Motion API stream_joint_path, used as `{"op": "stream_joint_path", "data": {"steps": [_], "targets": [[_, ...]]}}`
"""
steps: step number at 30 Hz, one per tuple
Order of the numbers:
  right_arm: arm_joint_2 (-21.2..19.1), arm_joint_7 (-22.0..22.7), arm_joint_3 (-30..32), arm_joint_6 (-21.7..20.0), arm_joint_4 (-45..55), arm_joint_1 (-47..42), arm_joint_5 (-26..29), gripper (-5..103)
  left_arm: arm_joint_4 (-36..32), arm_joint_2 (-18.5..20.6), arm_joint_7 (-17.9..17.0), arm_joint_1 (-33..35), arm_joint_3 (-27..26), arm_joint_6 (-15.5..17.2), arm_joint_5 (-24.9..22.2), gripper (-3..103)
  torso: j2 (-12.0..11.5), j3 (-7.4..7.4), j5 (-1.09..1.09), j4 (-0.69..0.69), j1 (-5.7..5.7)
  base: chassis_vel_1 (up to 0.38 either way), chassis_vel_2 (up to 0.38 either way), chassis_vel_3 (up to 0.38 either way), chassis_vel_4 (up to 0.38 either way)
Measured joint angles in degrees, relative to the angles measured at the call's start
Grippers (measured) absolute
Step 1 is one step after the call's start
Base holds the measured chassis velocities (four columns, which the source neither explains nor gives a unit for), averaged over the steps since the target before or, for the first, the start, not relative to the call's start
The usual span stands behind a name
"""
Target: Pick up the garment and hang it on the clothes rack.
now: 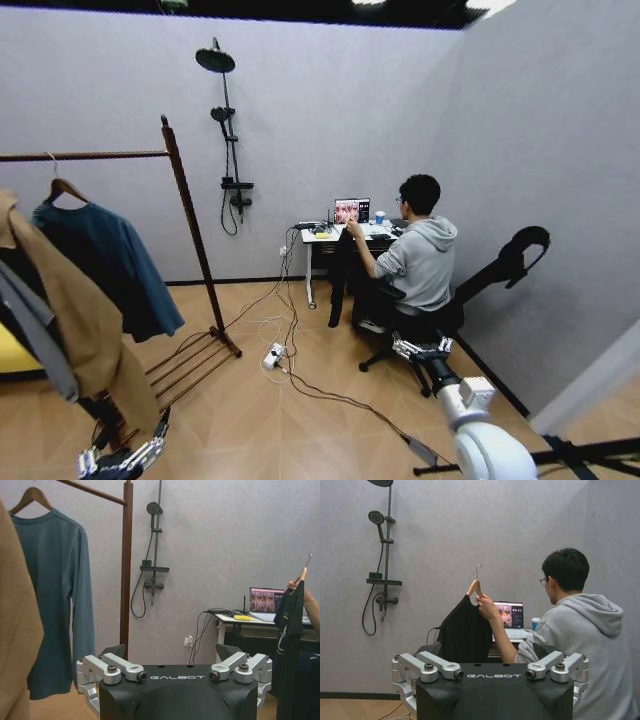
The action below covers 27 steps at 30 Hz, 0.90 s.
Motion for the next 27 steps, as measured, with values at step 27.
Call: {"op": "stream_joint_path", "data": {"steps": [27], "targets": [[-3.72, 0.19, -1.45, -2.37, -1.96, 6.17, 2.13, 100, 0.0, 0.0, 0.01, 0.0, 0.0, 0.0, 0.0, 100, 0.01, -0.01, -0.04, 0.0, -0.01, -0.291, 0.291, 0.282, -0.286]]}}
